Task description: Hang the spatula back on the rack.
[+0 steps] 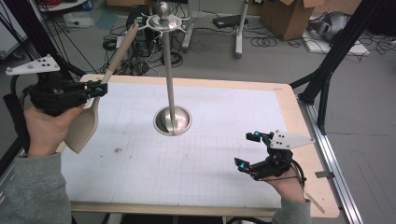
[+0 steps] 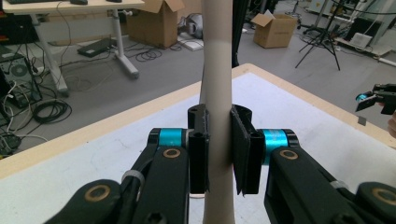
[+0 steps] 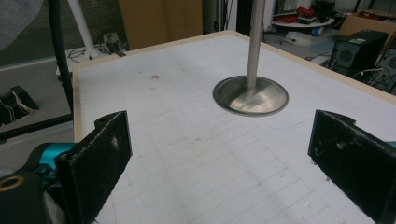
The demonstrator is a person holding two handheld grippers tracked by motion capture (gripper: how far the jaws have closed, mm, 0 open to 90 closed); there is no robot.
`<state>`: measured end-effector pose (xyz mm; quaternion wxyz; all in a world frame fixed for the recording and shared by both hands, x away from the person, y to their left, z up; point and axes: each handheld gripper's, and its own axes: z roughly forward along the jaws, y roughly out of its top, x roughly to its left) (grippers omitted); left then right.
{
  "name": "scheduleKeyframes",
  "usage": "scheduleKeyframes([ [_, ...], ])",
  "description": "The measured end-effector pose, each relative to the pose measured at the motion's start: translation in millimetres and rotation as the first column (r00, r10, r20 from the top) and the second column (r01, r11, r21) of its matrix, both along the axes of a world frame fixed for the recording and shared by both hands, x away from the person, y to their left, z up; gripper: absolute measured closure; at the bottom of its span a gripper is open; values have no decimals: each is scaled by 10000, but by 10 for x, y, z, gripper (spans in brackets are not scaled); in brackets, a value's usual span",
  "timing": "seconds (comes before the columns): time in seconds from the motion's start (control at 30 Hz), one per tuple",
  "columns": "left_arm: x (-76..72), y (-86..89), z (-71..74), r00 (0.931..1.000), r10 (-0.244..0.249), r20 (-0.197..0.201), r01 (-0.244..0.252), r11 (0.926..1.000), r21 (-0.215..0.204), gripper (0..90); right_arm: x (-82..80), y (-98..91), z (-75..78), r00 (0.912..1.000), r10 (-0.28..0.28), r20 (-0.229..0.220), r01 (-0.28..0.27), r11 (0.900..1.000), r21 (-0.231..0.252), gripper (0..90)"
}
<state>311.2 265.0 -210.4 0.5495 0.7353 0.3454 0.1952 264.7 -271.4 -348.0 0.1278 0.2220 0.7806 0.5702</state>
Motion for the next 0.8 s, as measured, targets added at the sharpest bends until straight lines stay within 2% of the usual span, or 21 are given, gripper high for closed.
scheduleKeyframes([
  [0.13,10,-35,-16,10000,29,-31,-29,9999,132,780,2,2,-3,10000,-8,-18,8,10000,-9,53],
  [0.37,44,-91,-41,9999,-15,-106,16,10000,88,779,-2,0,-2,10000,-13,-35,13,10000,-14,53],
  [0.8,130,-177,-115,9993,-155,-330,164,9995,275,779,-35,-22,-13,9999,-96,-57,95,9999,-61,53],
])
